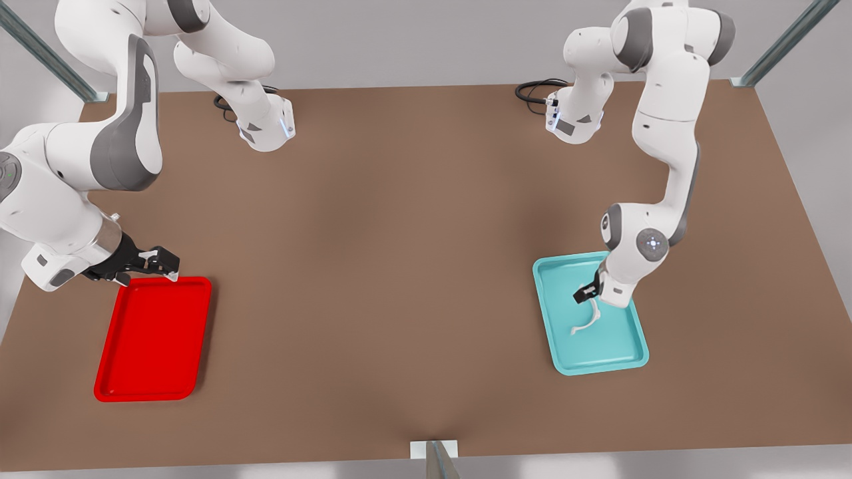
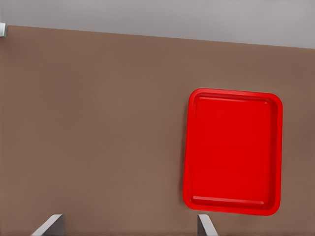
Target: Take the drainage pipe clamp from the left arm, pass it to the right arm, and place it in the plate on the right side
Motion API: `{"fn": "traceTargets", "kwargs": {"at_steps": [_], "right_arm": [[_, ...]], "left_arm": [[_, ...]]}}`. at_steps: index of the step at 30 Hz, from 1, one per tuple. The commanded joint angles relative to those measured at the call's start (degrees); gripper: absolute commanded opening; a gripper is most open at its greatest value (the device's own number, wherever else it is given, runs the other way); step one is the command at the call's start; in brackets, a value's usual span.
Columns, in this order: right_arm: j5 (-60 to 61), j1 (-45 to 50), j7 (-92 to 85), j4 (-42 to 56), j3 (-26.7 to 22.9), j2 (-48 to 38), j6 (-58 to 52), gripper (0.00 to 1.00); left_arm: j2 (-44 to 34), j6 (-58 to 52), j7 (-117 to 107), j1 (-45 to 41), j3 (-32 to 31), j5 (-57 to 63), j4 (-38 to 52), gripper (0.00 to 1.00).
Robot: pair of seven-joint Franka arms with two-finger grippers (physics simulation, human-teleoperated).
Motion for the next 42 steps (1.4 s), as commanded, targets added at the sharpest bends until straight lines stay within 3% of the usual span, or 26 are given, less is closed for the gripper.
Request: {"fn": "traceTargets", "kwargs": {"at_steps": [1,2,14,18,23,28,42], "right_arm": [[0.04,0.02,-0.07,0.05,-0.02,-0.07,0.07,1.00],[0.04,0.11,0.02,0.05,0.07,-0.07,-0.02,1.00],[0.04,0.11,0.02,0.05,0.07,-0.07,-0.01,1.00],[0.04,0.11,0.02,0.05,-0.02,-0.07,-0.02,1.00],[0.04,0.02,-0.25,-0.03,0.07,-0.07,-0.10,1.00],[0.04,0.11,0.02,-0.03,-0.02,-0.07,-0.10,1.00],[0.04,-0.15,-0.51,-0.03,-0.02,-0.07,-0.10,1.00]], "left_arm": [[0.40,3.03,-7.68,-0.05,0.06,0.28,0.02,0.73],[1.19,3.03,-7.68,-0.05,0.15,0.28,0.02,0.65],[2.25,1.80,-7.50,0.13,0.50,1.07,-0.50,0.60],[2.16,0.57,-7.50,0.04,0.85,1.07,-0.50,0.39],[2.34,0.57,-7.59,0.04,0.85,1.07,-0.50,0.37],[2.43,0.57,-7.59,0.04,0.85,1.07,-0.50,0.23],[1.73,-2.67,-7.59,-0.22,0.85,1.16,0.46,0.21]]}}
